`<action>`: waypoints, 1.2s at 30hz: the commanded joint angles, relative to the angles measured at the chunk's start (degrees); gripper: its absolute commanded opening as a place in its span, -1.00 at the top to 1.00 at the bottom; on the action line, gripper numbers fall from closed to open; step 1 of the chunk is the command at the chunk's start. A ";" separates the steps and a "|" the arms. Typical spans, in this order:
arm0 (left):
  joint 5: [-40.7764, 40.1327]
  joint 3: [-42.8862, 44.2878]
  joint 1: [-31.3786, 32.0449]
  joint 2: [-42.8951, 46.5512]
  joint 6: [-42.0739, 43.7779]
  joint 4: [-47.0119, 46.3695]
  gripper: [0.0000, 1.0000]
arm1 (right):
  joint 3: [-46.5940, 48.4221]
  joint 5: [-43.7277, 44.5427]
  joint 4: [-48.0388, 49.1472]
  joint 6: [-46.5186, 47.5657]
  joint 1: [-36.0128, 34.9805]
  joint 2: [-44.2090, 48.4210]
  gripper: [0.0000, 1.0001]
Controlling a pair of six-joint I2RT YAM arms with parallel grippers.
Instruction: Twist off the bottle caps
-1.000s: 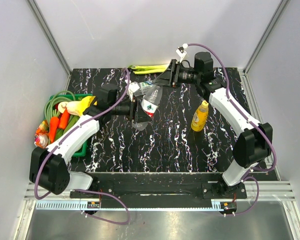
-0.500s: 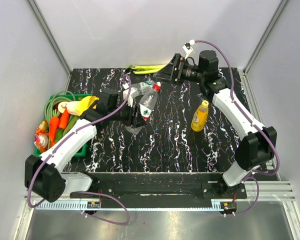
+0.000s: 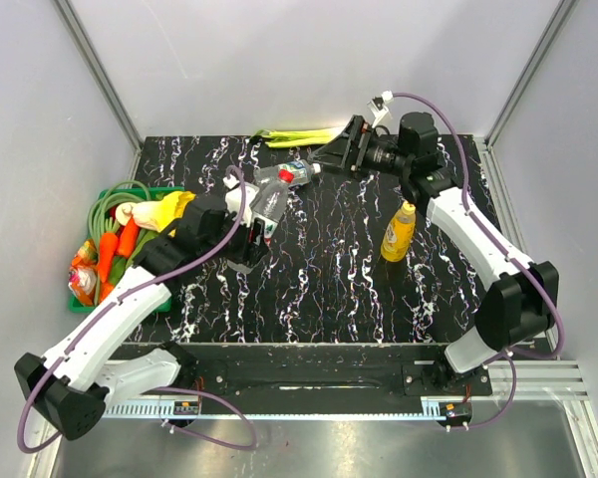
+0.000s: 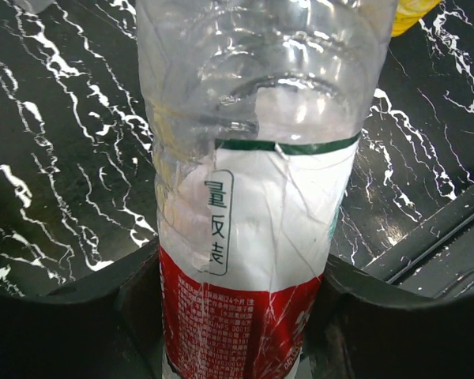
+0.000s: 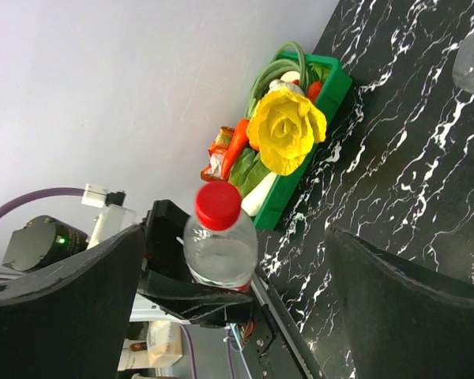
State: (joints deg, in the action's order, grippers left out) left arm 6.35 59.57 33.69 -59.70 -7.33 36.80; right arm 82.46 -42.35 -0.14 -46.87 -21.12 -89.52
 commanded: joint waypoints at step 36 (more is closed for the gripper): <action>-9.51 2.13 3.48 -0.33 -3.92 -1.11 -0.09 | 5.34 6.05 6.03 -3.58 -9.46 -7.25 -0.70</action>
State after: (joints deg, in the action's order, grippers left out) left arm -3.27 58.50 36.45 -59.94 -9.91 37.87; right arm 84.01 -36.93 3.29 -49.93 -29.85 -95.50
